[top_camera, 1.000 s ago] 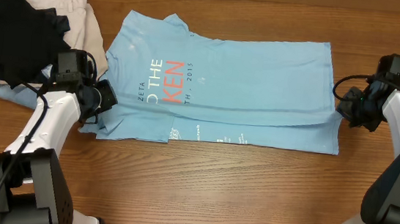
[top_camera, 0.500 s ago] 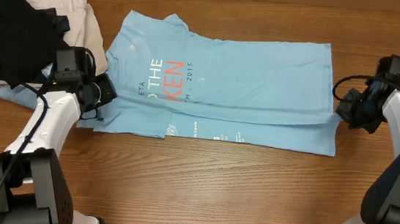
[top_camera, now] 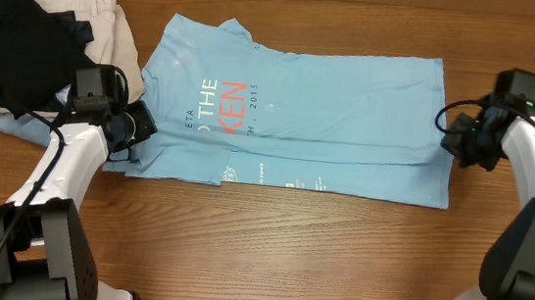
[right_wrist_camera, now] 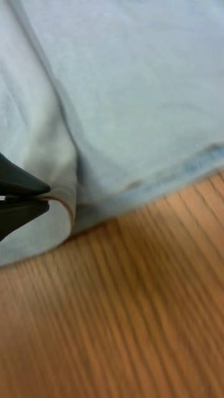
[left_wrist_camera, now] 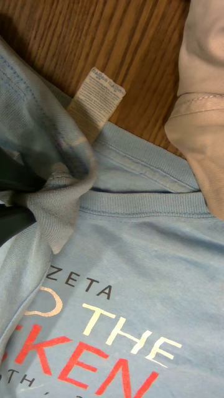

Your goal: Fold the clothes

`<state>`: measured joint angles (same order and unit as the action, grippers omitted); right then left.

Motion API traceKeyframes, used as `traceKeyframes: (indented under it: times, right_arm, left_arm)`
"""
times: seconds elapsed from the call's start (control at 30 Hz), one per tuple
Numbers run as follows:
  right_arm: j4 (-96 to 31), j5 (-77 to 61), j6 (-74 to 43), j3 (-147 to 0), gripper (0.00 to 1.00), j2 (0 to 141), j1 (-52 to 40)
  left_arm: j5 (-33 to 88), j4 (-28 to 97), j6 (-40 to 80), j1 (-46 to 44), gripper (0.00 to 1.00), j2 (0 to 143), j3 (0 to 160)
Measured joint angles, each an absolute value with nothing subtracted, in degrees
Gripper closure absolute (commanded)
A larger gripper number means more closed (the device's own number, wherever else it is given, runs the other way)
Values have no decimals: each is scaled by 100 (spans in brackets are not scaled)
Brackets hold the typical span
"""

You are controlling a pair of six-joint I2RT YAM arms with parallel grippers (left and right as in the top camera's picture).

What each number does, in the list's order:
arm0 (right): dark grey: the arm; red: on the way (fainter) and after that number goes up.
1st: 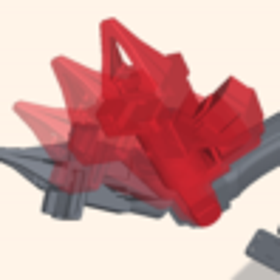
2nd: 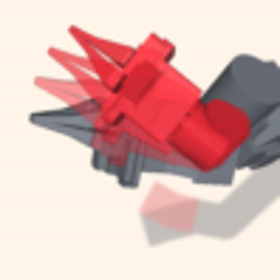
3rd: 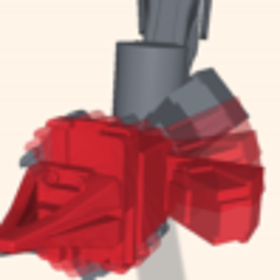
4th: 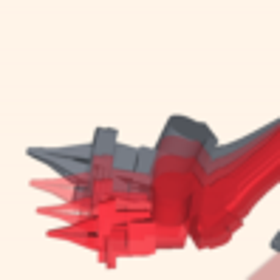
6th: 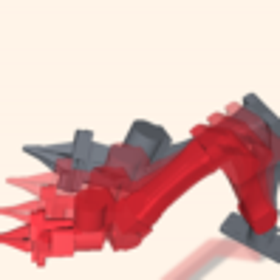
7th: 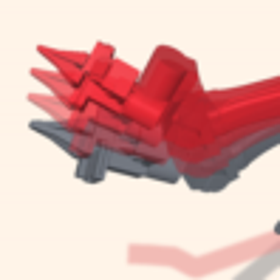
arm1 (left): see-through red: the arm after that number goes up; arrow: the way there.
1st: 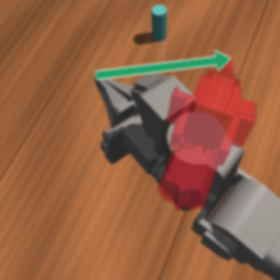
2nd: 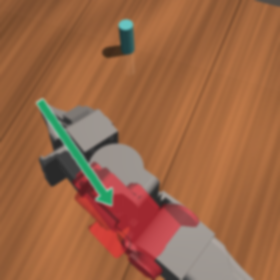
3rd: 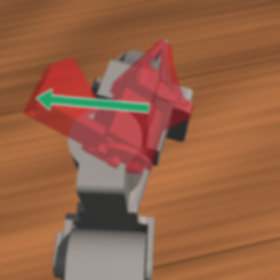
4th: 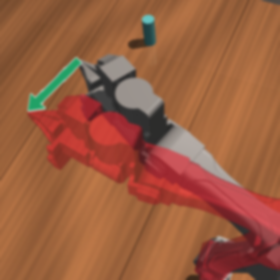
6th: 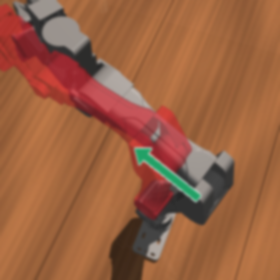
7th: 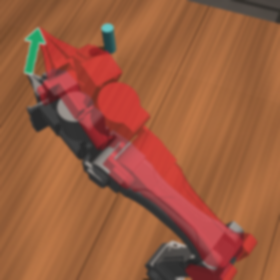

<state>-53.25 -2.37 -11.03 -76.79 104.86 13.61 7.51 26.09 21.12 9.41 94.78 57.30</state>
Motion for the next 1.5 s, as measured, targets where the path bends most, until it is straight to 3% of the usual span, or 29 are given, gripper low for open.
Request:
traceKeyframes:
  times: [0.5, 0.57, 0.63, 0.67, 0.77, 1.17, 1.5]
  right_arm:
    - [-5190, -58, -921, -7679, 89, 10726, 1177]
    - [-5192, -40, -923, -7679, 89, 10726, 1243]
    - [-5192, -5, -919, -7679, 89, 10726, 1278]
    - [-5194, 5, -919, -7679, 89, 10726, 1288]
    - [-5192, 16, -919, -7679, 89, 10726, 1299]
    - [-5214, 23, -919, -7679, 89, 10726, 1299]
    - [-5354, 25, -921, -7679, 89, 10726, 1297]
  left_arm:
    - [746, 2676, 2112, 941, 93, 9478, 5730]
    - [746, 2676, 2112, 943, 89, 9478, 5730]
    - [746, 2676, 2126, 943, 76, 9478, 5730]
    - [746, 2676, 2158, 941, 65, 9478, 5730]
    - [749, 2676, 2224, 943, 51, 9478, 5730]
    - [1007, 3240, 2248, 941, 51, 9480, 5728]
    - [364, 2939, 2193, 943, 46, 9478, 5712]
